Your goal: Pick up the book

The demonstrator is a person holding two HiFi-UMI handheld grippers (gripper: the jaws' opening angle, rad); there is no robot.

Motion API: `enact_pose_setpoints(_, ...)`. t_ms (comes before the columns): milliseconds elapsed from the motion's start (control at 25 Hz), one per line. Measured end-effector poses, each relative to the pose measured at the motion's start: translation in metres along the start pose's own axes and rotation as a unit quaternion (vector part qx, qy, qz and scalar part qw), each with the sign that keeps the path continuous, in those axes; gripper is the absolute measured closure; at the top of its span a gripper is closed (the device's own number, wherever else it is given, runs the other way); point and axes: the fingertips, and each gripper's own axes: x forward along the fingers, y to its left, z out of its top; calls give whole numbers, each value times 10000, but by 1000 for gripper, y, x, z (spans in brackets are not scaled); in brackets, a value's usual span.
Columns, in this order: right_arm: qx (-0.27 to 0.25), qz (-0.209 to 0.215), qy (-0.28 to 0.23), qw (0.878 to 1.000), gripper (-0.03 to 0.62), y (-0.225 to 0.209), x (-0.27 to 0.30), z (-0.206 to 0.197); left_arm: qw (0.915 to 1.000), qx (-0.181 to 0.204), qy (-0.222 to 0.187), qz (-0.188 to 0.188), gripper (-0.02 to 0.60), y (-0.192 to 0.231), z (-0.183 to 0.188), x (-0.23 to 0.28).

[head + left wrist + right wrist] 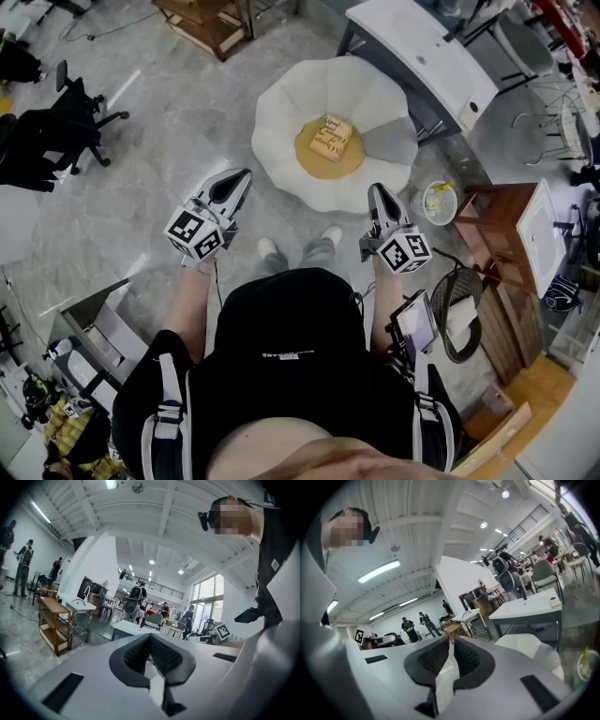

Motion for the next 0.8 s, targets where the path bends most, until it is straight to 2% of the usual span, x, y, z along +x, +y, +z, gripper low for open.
enact_pose_setpoints(160,-974,343,30,9946,545,72,15,-13,9995,185,-242,5,568,2,6,-38)
enact_pose_setpoints(320,-1476,563,-44,9874,546,105,24,-10,9988,402,-251,130,568,-1,4,-46)
enact_pose_setpoints(600,-1703,709,-5,9828,545,132,31,-10,9981,192,-547,-224,568,-11,17,-55)
enact_pose_setpoints(800,-1714,639,43,9831,545,137,32,-13,9979,167,-286,-559,568,-18,11,-55)
